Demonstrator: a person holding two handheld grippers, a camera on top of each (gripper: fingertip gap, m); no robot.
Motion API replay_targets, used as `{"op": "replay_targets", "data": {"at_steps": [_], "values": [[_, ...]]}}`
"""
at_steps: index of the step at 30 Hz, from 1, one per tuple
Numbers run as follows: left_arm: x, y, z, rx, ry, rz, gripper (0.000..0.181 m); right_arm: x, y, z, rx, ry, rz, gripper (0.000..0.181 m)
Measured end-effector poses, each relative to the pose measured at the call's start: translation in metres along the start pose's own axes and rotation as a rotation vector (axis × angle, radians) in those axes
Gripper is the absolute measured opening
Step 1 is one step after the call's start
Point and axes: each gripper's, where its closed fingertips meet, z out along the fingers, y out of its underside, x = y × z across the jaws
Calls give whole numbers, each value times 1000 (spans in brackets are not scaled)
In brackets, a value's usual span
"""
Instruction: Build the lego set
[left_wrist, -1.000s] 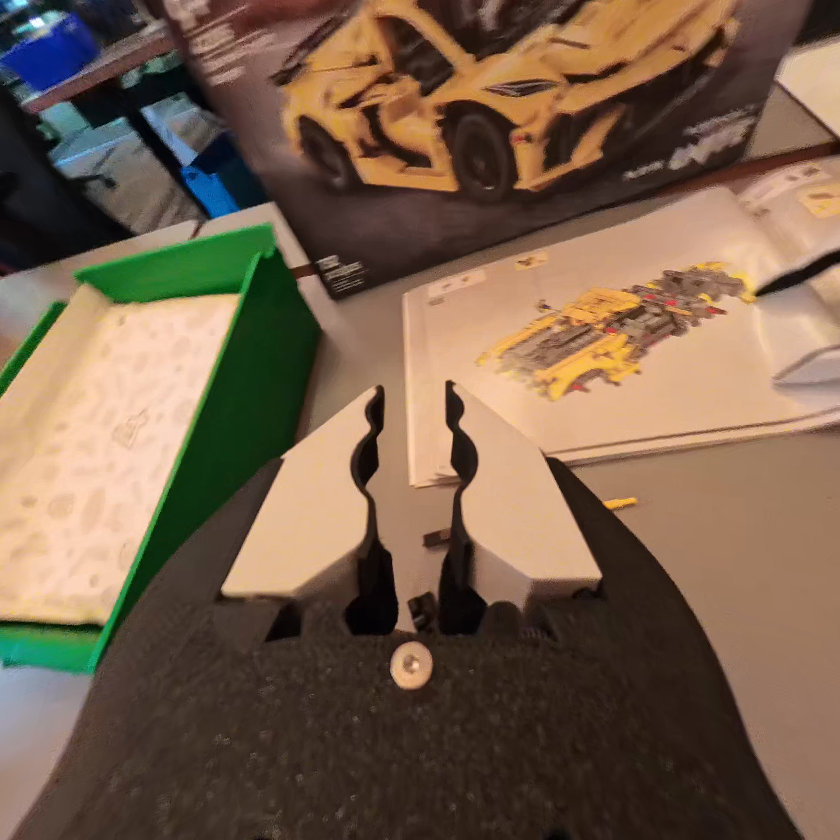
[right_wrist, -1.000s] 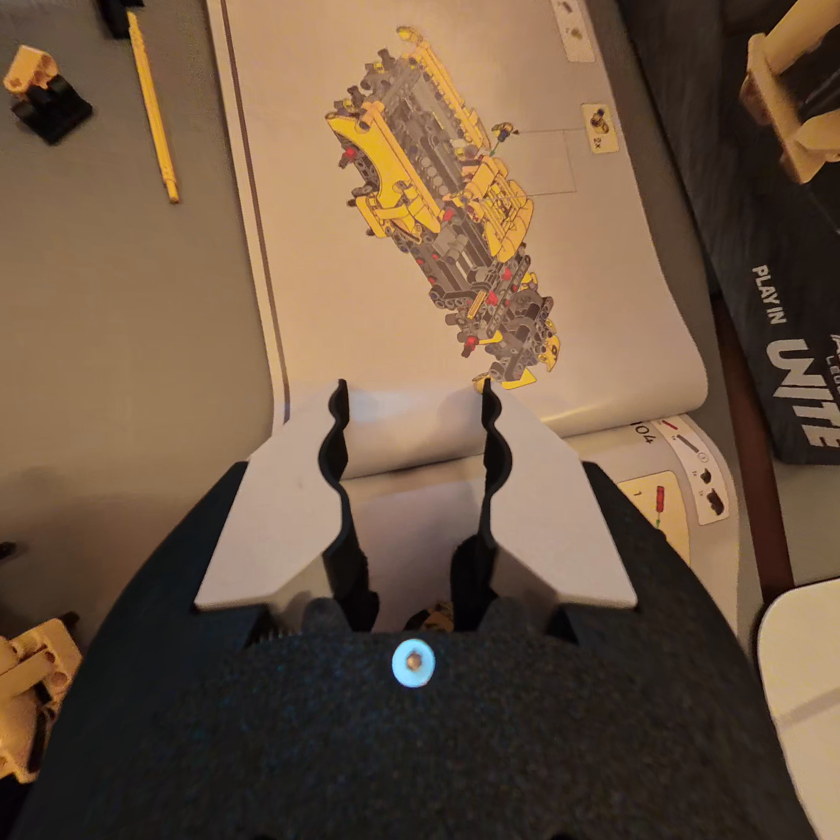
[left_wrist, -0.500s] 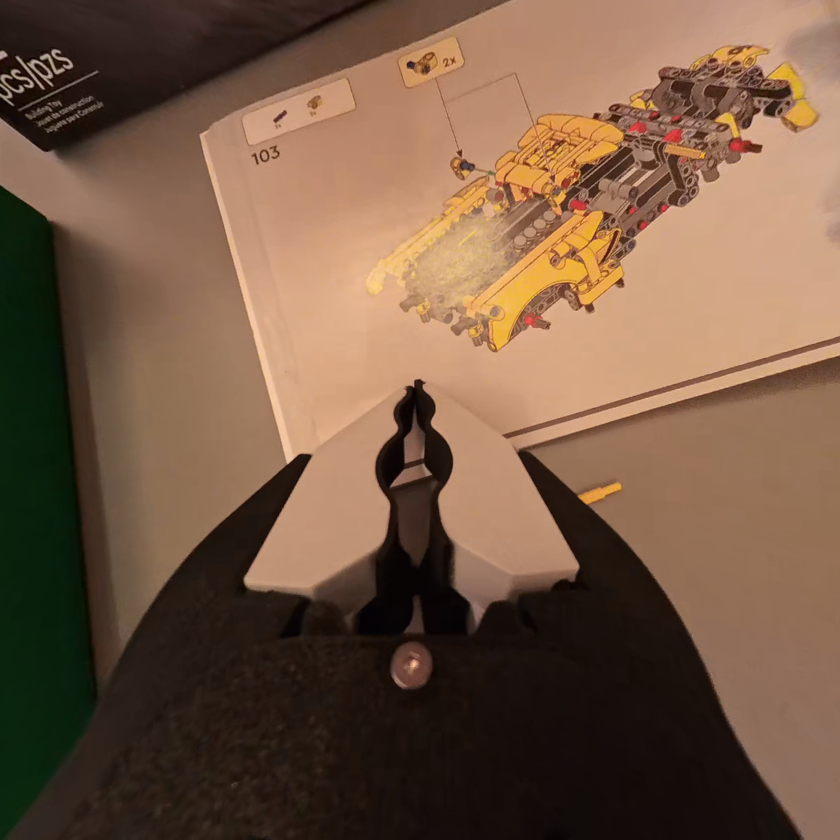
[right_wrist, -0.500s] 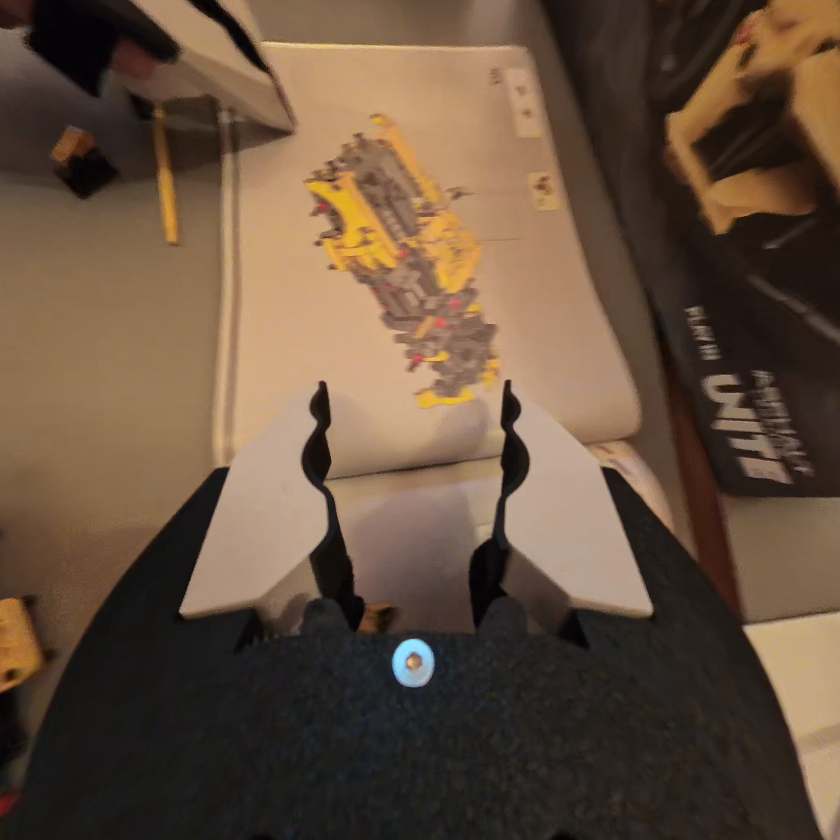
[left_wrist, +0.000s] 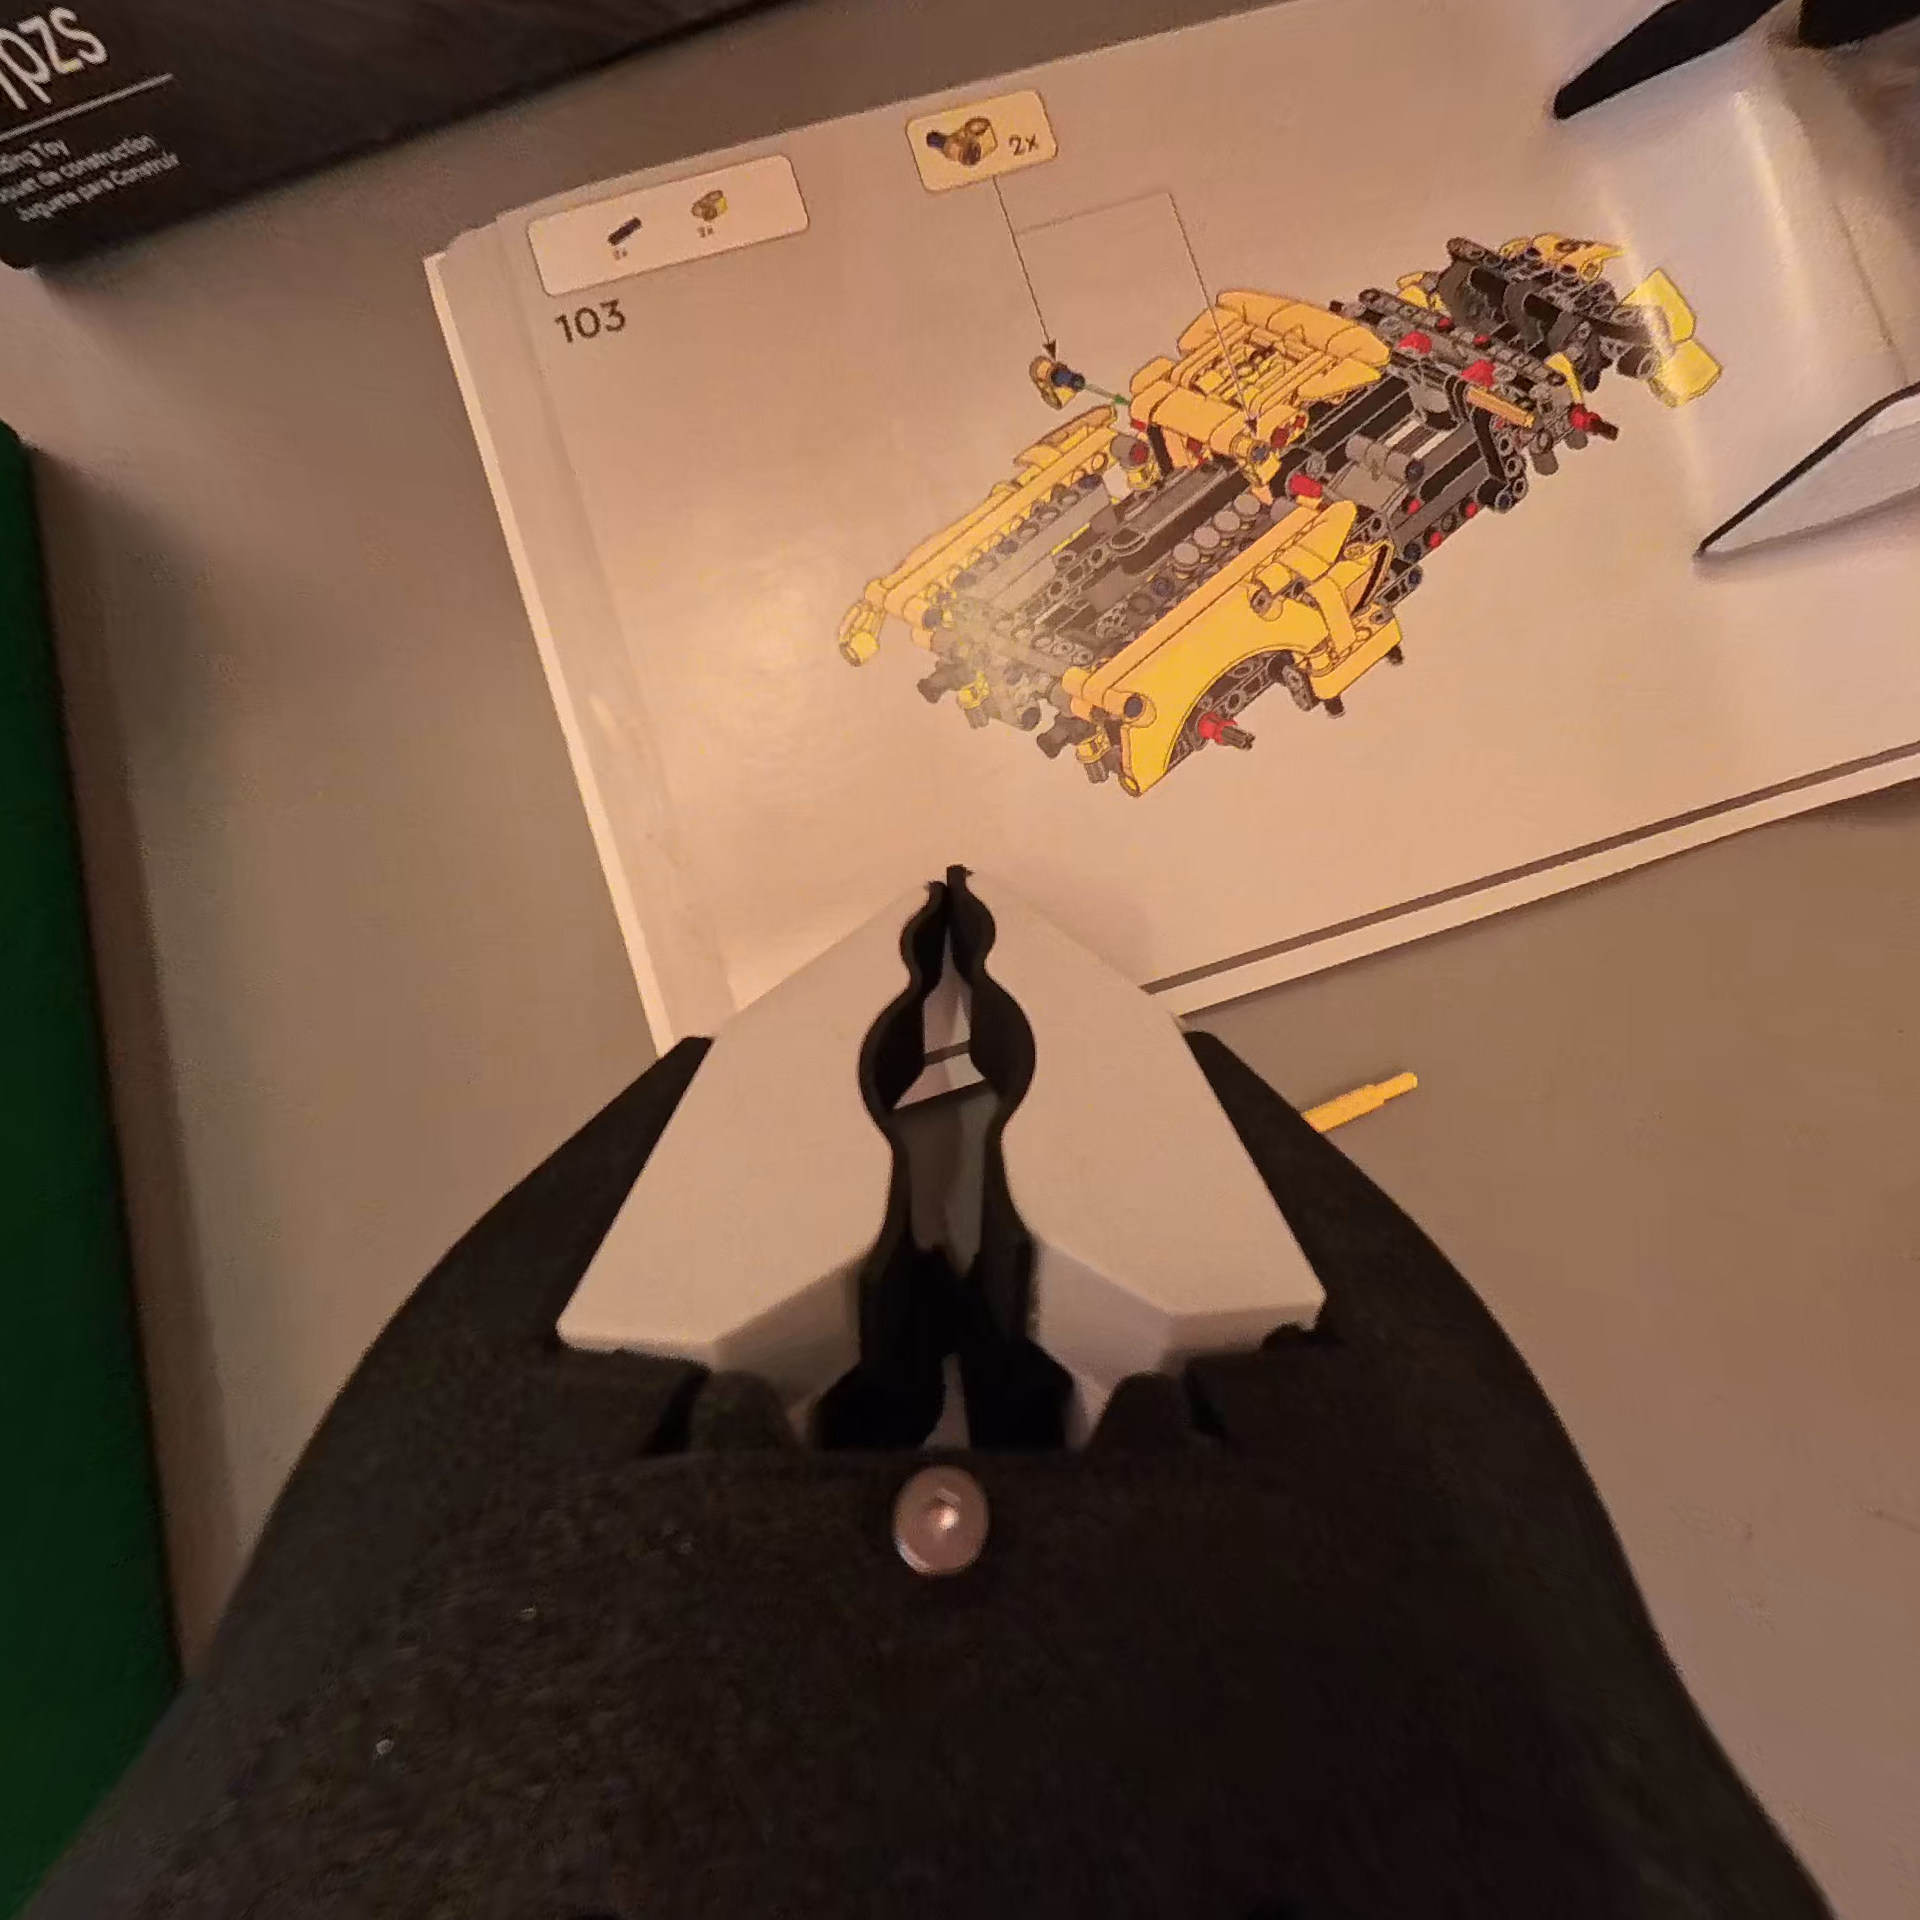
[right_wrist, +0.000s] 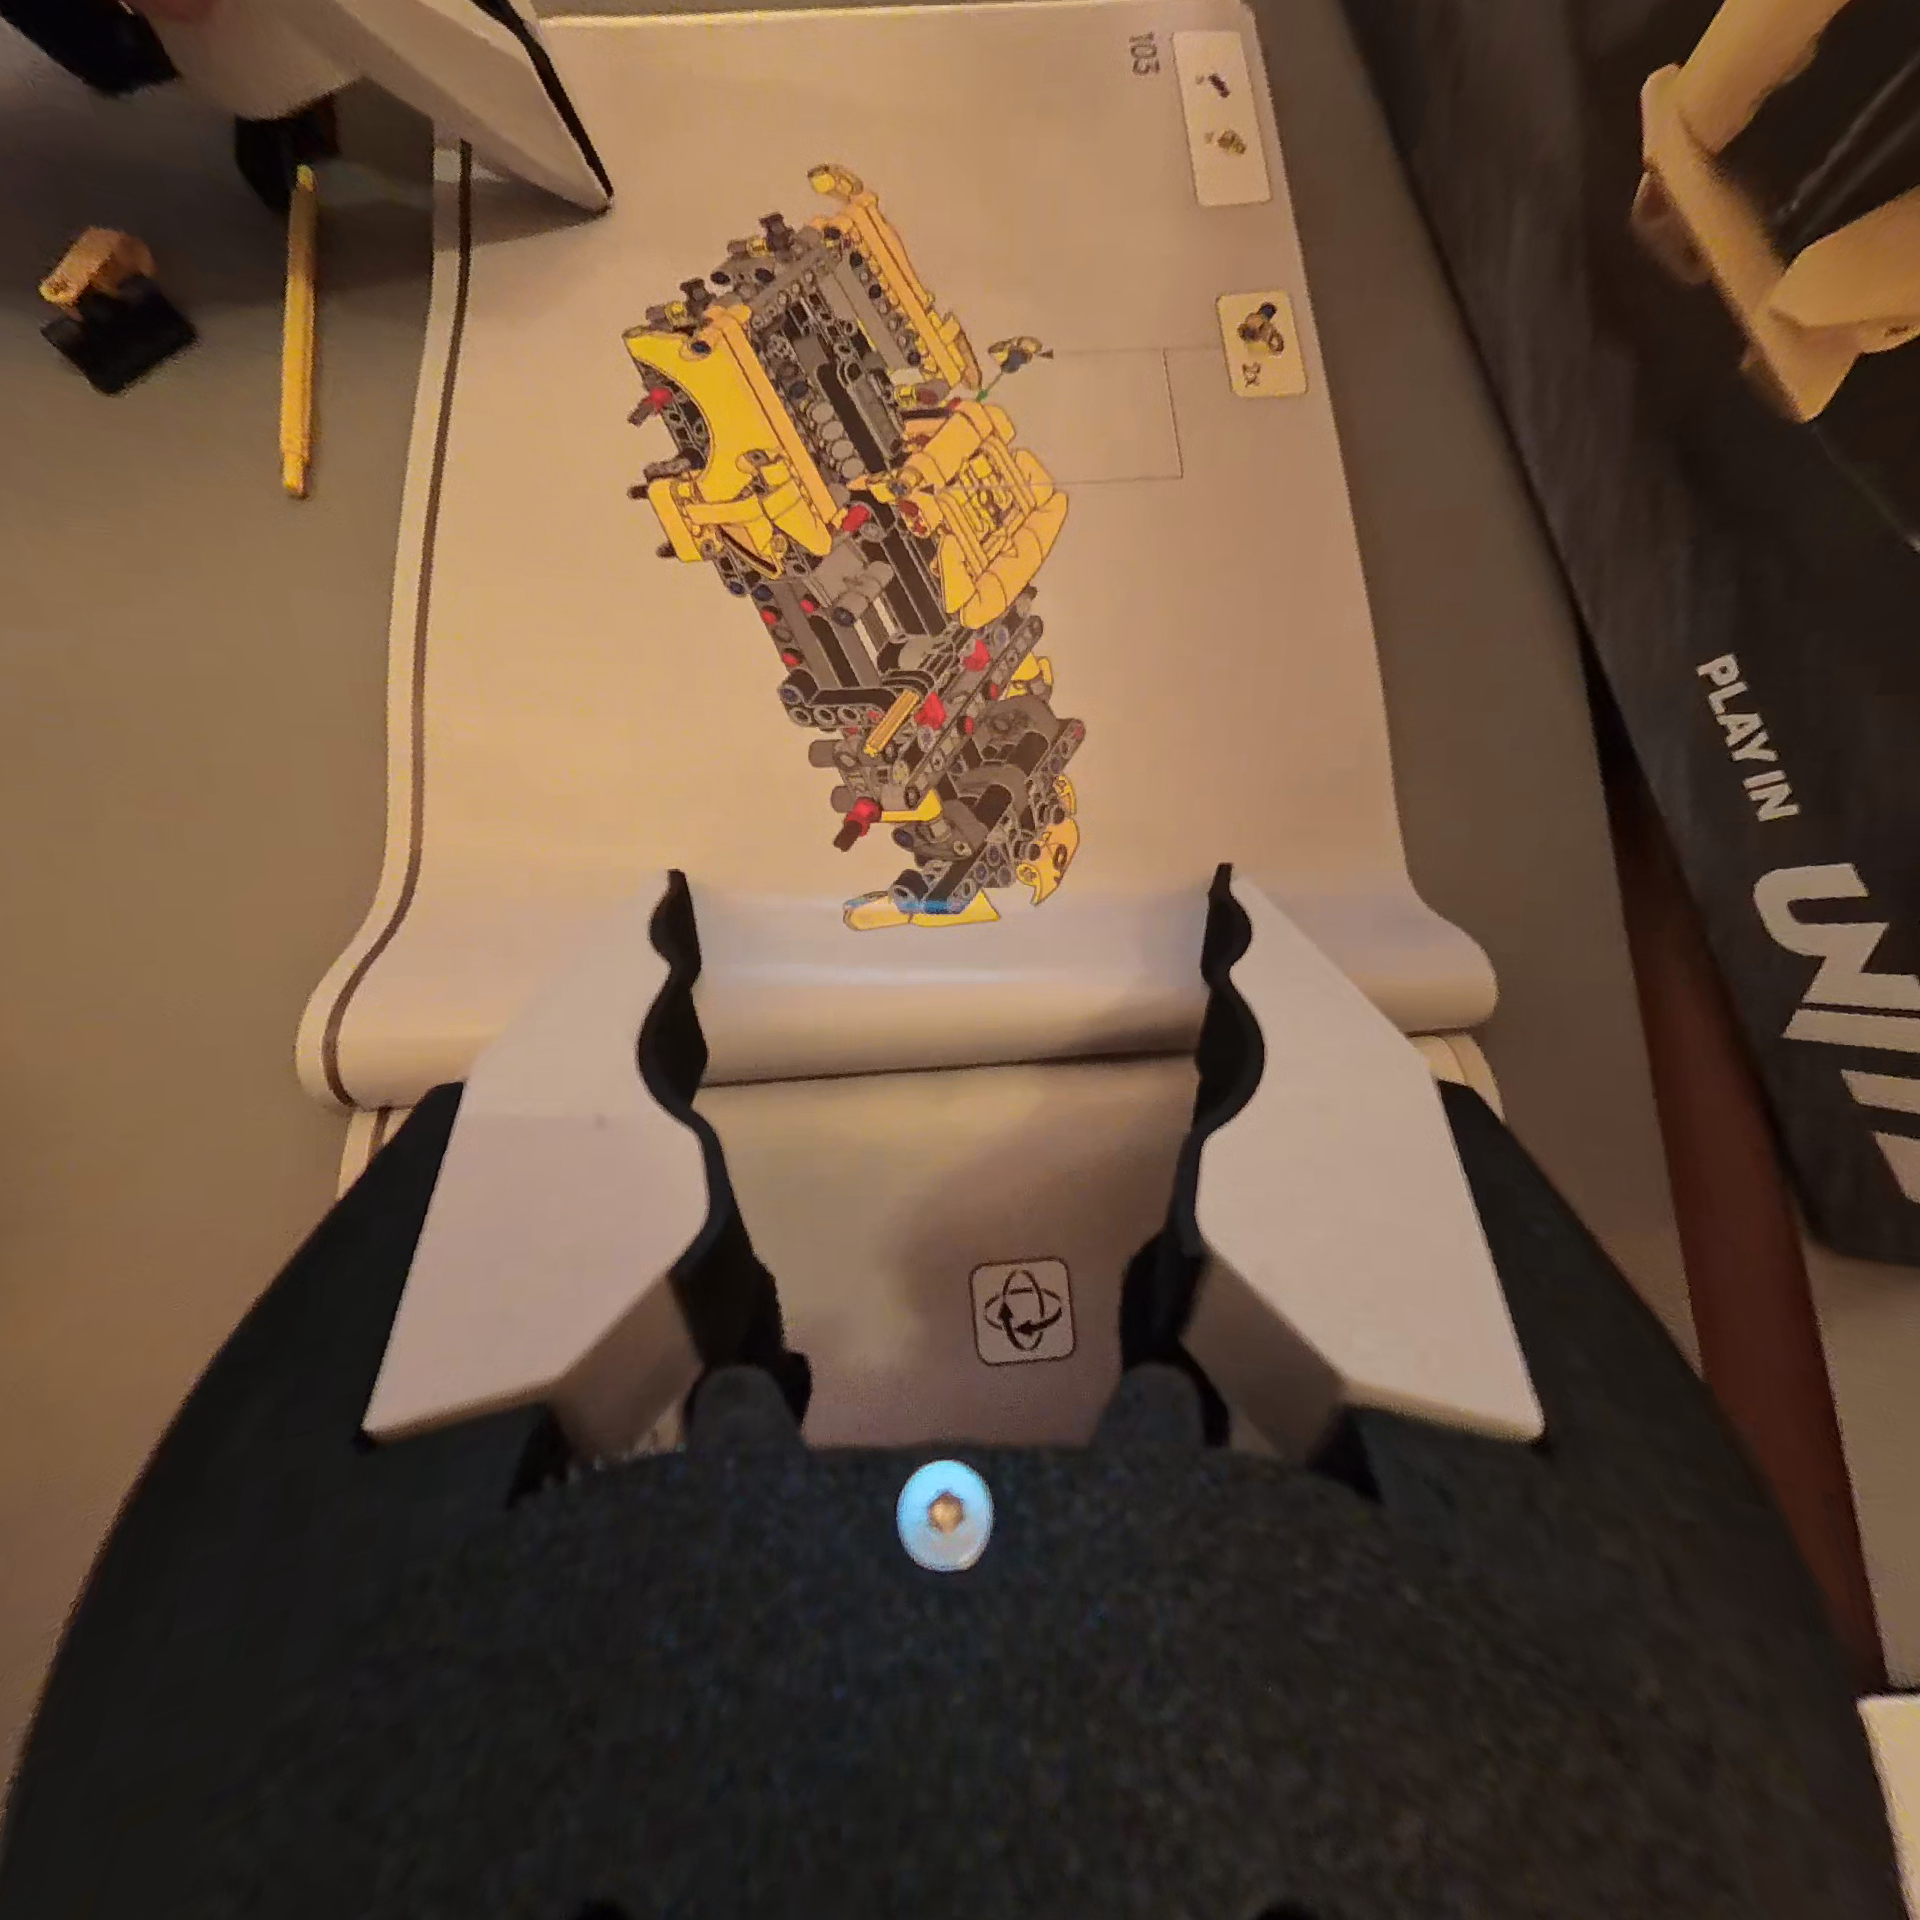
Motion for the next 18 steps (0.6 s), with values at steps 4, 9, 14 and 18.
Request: {"op": "replay_targets", "data": {"at_steps": [4, 9, 14, 18], "values": [[0, -1, 0, 12, -19, 16, 0, 0, -6, -5, 5, 15, -6, 96], [25, -11, -32, 136, 15, 81, 29, -31, -15, -64, -13, -51, 193, 107], [158, 27, -93, 222, 510, 173, 57, -114, 21, -179, 134, 97, 364, 105], [240, 73, -117, 161, 696, 123, 61, -191, 66, -202, 211, 246, 542, 89]]}}
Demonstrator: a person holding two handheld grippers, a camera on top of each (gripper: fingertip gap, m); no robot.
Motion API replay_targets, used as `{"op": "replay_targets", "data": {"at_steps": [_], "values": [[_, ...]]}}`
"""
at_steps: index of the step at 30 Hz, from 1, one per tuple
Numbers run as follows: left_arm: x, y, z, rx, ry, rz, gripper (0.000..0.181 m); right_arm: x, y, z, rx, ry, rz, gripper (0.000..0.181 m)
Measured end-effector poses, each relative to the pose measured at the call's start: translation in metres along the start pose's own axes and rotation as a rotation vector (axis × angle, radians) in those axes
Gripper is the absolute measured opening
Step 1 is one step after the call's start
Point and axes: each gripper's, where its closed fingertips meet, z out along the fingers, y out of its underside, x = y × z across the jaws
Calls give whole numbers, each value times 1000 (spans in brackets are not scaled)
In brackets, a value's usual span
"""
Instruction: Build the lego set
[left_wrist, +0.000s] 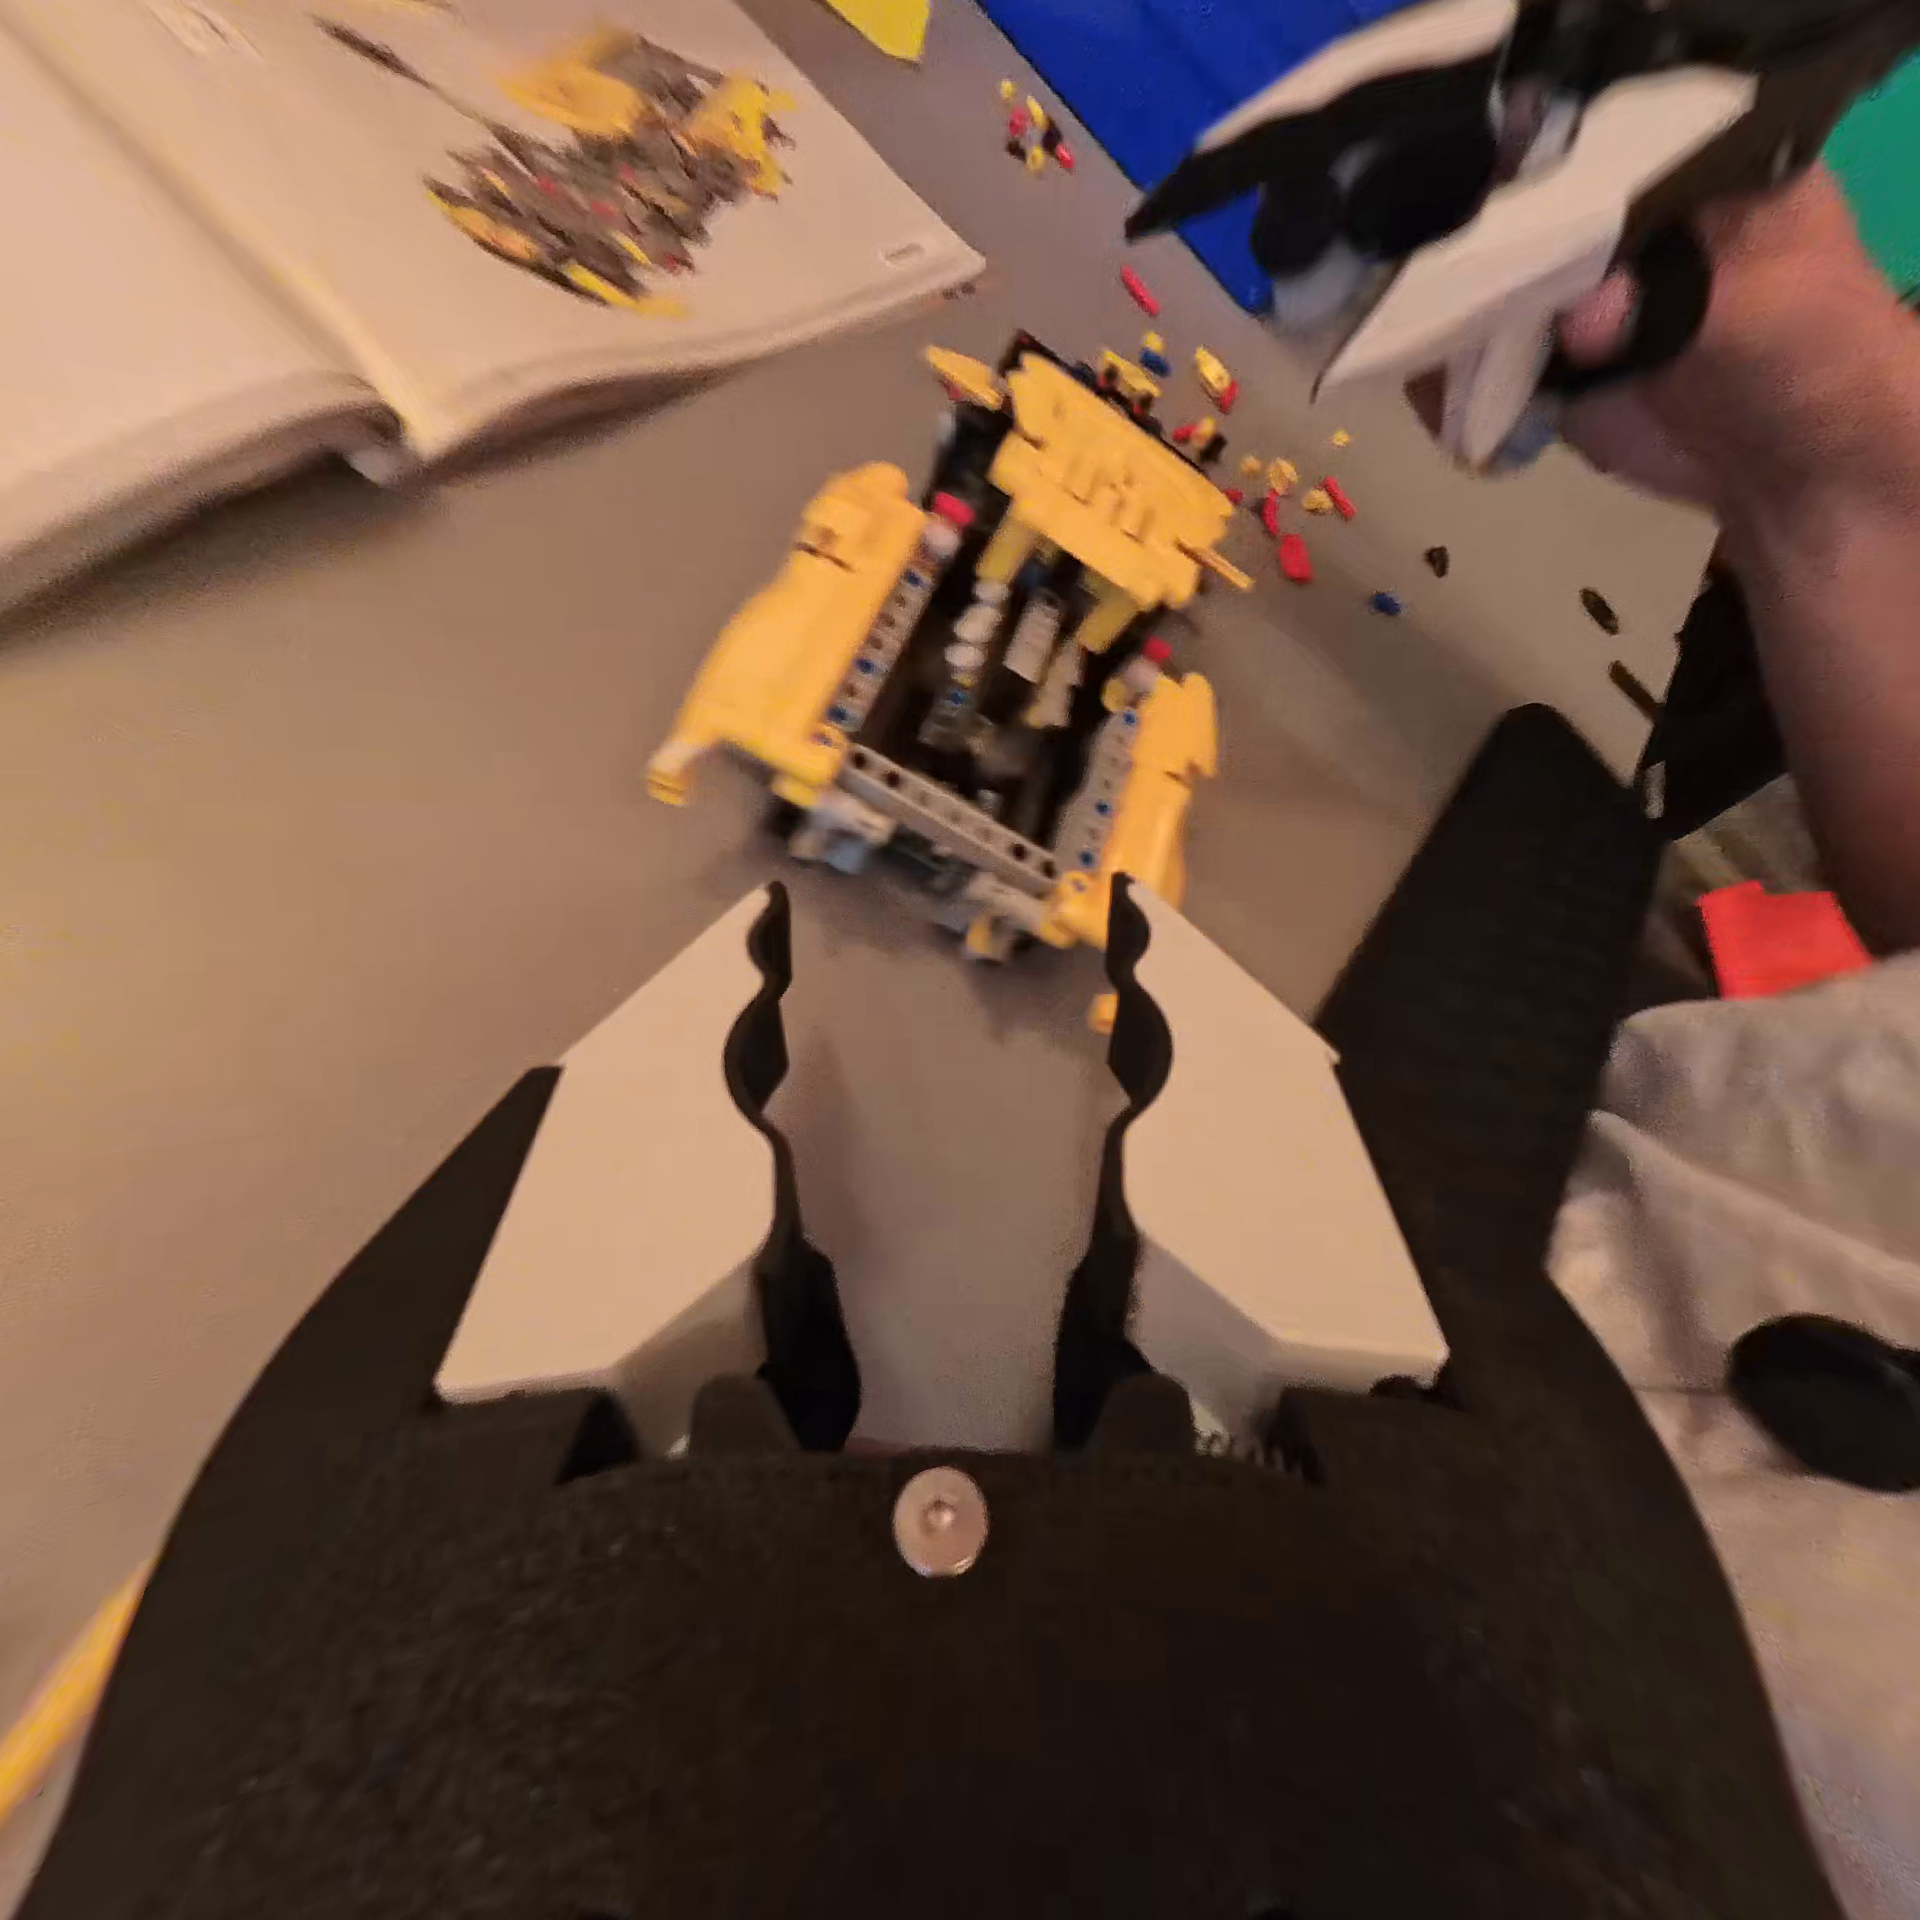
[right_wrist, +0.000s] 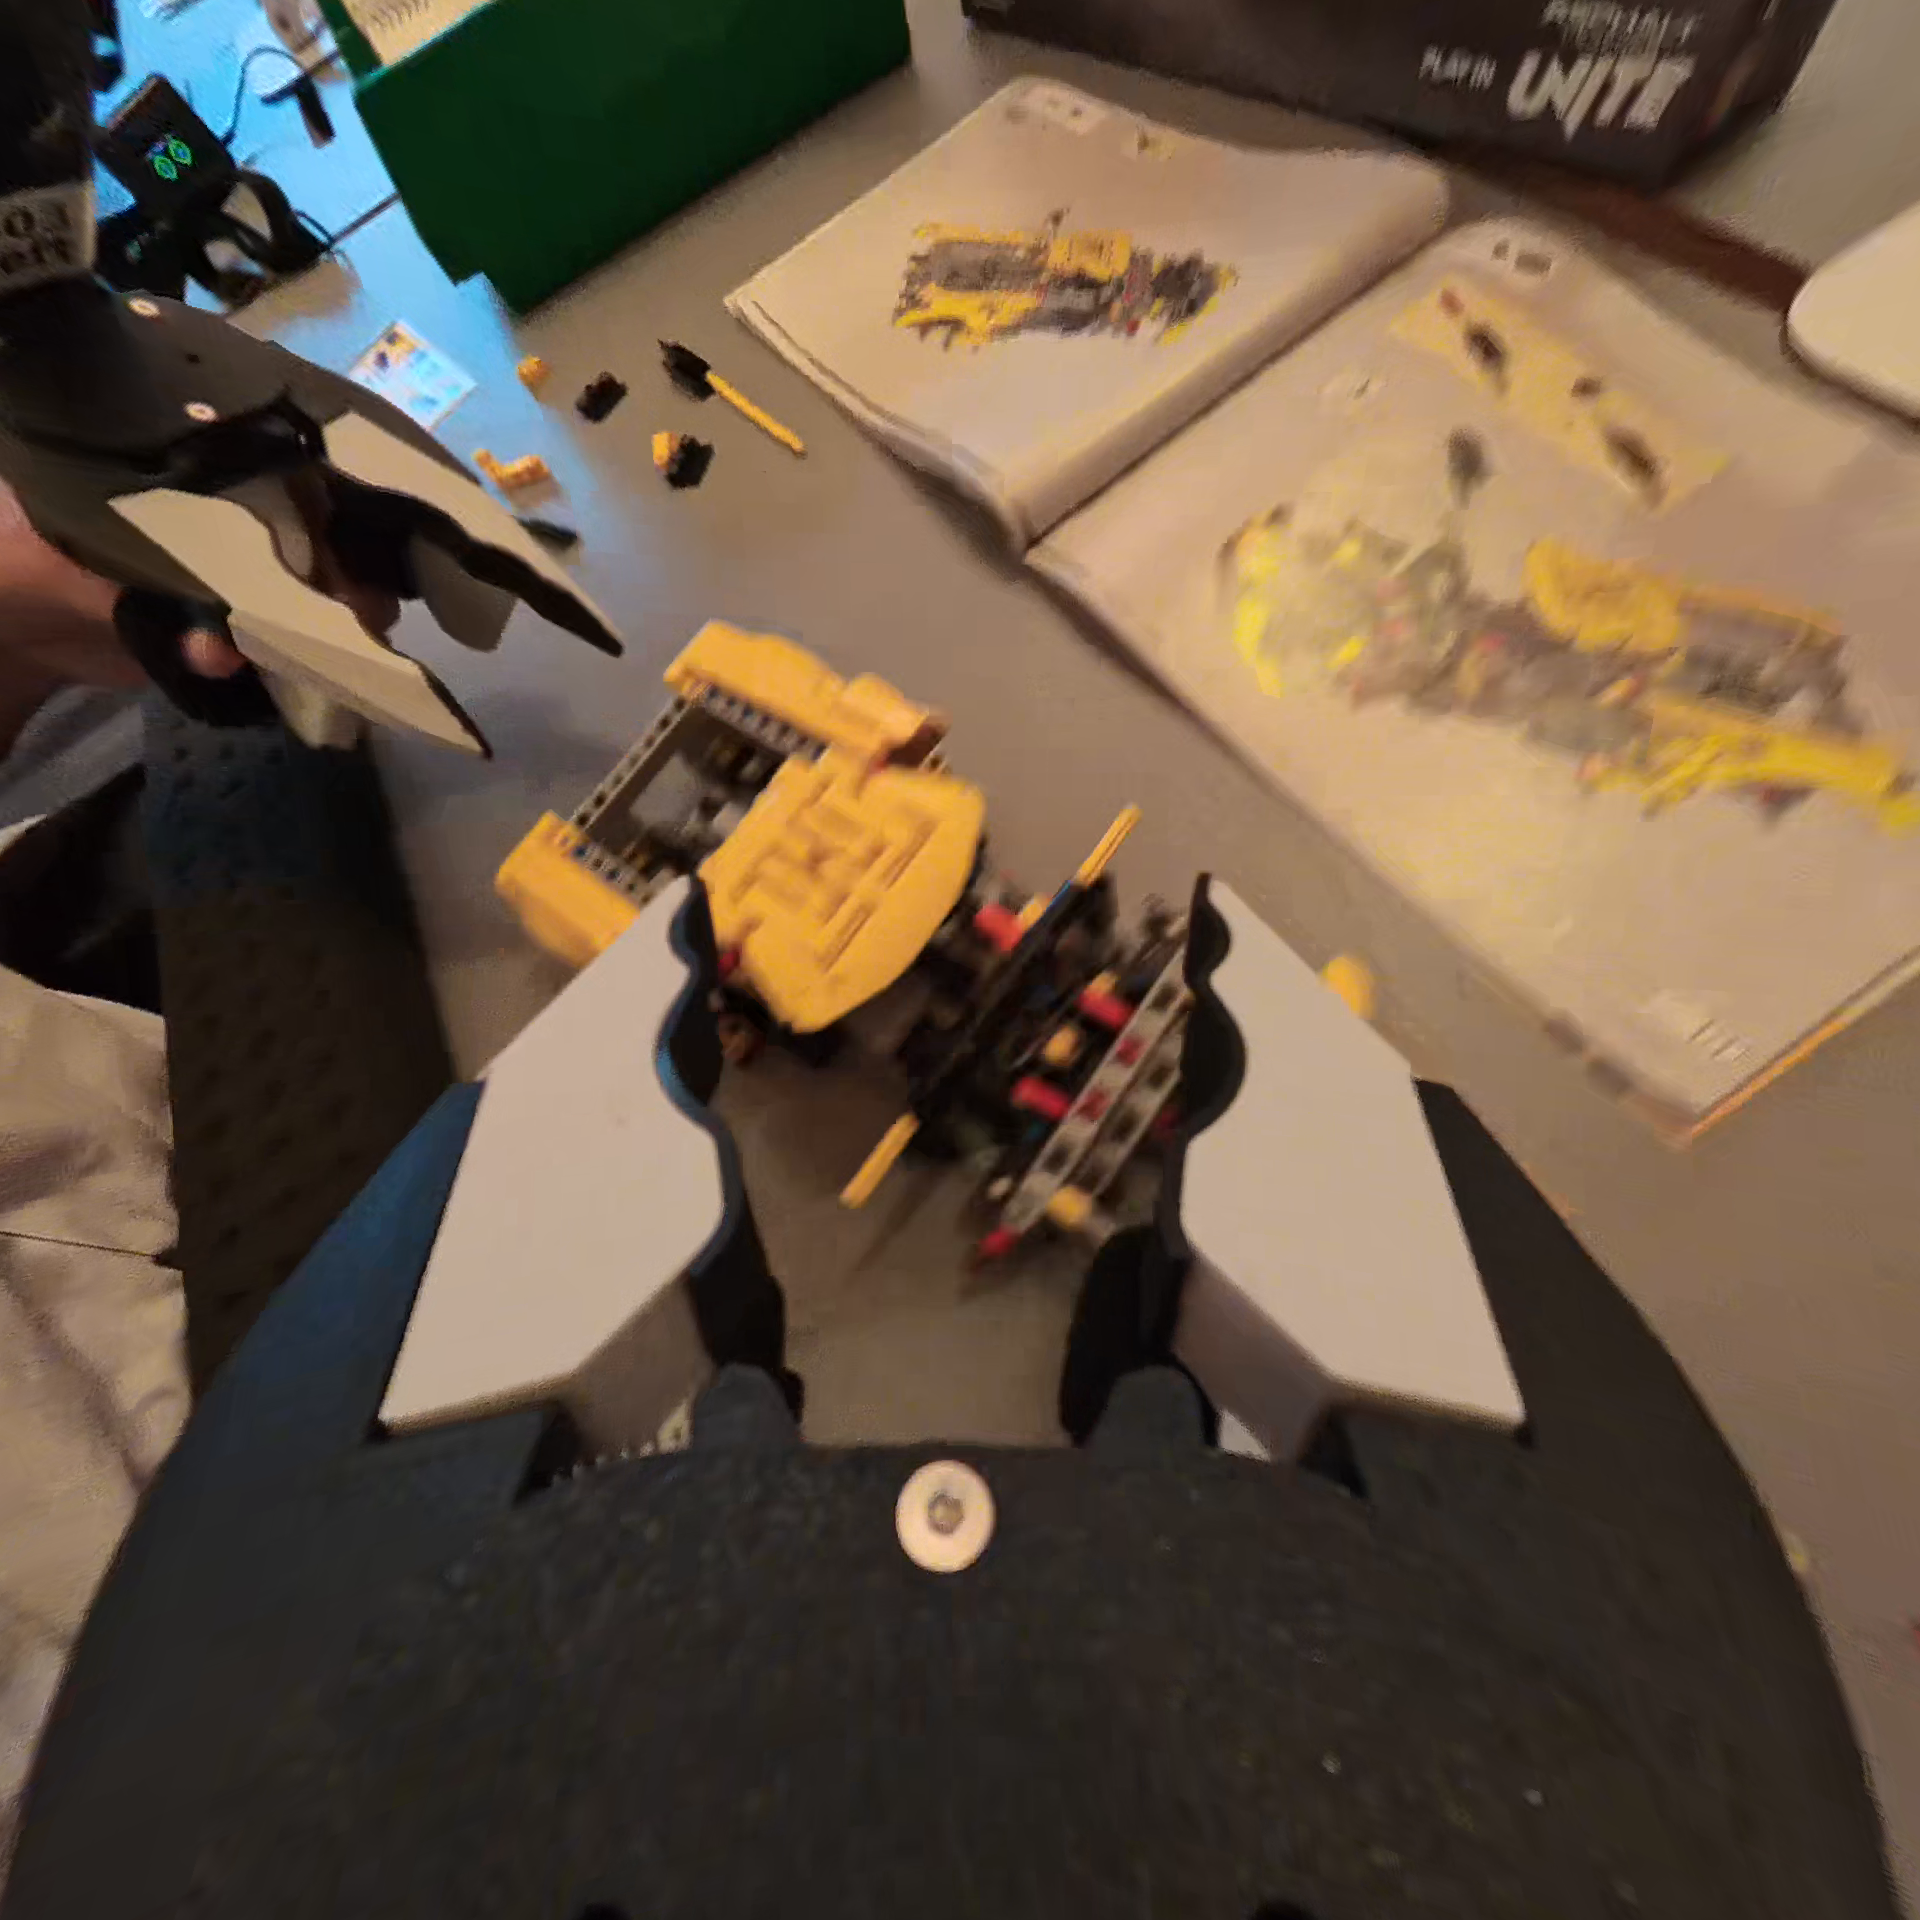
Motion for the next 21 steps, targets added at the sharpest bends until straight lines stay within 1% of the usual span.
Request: {"op": "replay_targets", "data": {"at_steps": [2, 4, 6, 7, 8, 9, 12, 15, 18, 21], "values": [[15, 9, 13, -20, -5, -82, 61, -19, 31, 8, -22, 74, -10, 88], [15, 9, 22, -12, -32, -173, 60, -27, 48, 20, -50, 155, -28, 86], [13, 9, 28, -25, -40, -229, 55, -31, 45, 28, 6, 195, -14, 81], [12, 8, 29, -26, -44, -236, 44, -28, 42, 30, 24, 225, 11, 78], [7, 7, 29, -23, -70, -242, 37, -29, 38, 33, 37, 222, 28, 74], [2, 7, 29, -28, -95, -247, 34, -35, 35, 36, 41, 178, 35, 60], [-10, 5, 26, -36, -122, -253, 34, -37, 28, 46, 53, 176, 101, 67], [-28, 0, 15, -20, -189, -234, 23, -44, 19, 60, 85, 152, 128, 67], [-51, -4, 0, -11, -271, -210, 21, -54, 9, 82, 93, 89, 160, 67], [-69, -6, -15, 0, -300, -192, 23, -59, -1, 97, 94, 54, 161, 67]]}}
